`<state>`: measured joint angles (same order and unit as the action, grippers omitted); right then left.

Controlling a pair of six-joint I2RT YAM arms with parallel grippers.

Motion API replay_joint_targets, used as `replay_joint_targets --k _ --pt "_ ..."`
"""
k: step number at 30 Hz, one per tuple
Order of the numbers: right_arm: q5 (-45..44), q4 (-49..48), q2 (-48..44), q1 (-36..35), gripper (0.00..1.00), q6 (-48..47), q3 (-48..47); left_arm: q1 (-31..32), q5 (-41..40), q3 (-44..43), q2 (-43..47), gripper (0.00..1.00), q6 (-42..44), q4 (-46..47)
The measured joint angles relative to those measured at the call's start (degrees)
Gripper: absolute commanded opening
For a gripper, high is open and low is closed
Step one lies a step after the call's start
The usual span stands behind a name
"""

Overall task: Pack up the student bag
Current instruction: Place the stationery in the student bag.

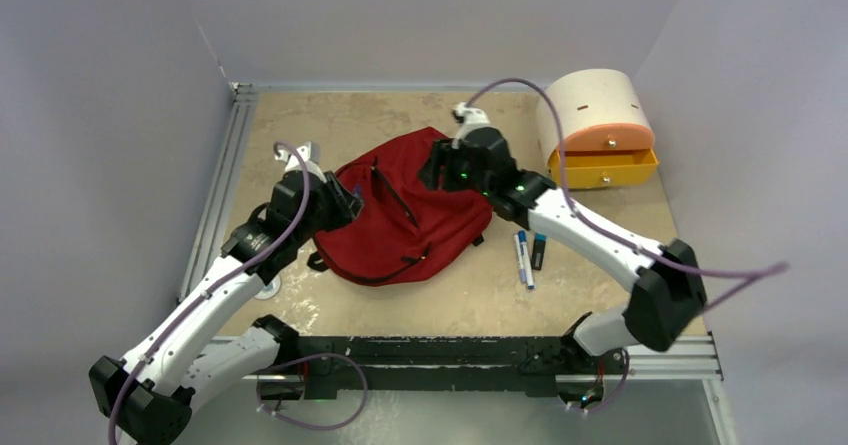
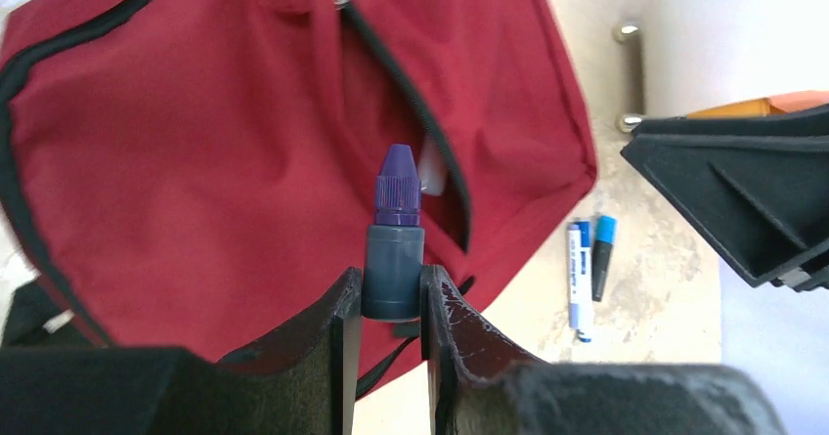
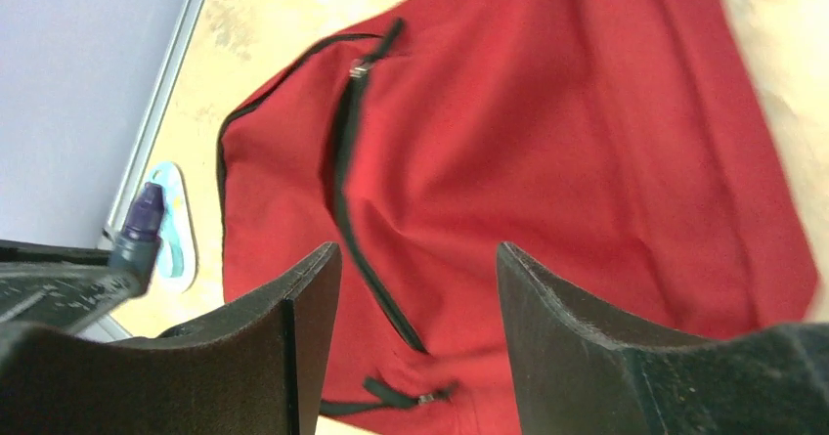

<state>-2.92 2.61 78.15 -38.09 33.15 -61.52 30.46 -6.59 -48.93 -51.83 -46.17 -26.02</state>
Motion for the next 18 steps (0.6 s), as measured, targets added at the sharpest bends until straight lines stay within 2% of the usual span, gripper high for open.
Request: replay_joint_targets --k 4,10,18 --pt "-2.78 0.31 10.03 -7.17 0.63 -9.25 -9.94 -0.07 -3.91 0.96 2.12 0.00 -3.06 -6.12" --pt "-9.51 2.89 18.78 -14.51 0.70 -18.84 -16.59 -0.07 -6.49 1.92 4.24 0.00 -5.88 -11.47" --pt "-19.32 6.21 25.31 -16.63 0.69 -23.67 -18.93 -0.07 -7.10 1.92 4.26 0.00 -6.01 -12.50"
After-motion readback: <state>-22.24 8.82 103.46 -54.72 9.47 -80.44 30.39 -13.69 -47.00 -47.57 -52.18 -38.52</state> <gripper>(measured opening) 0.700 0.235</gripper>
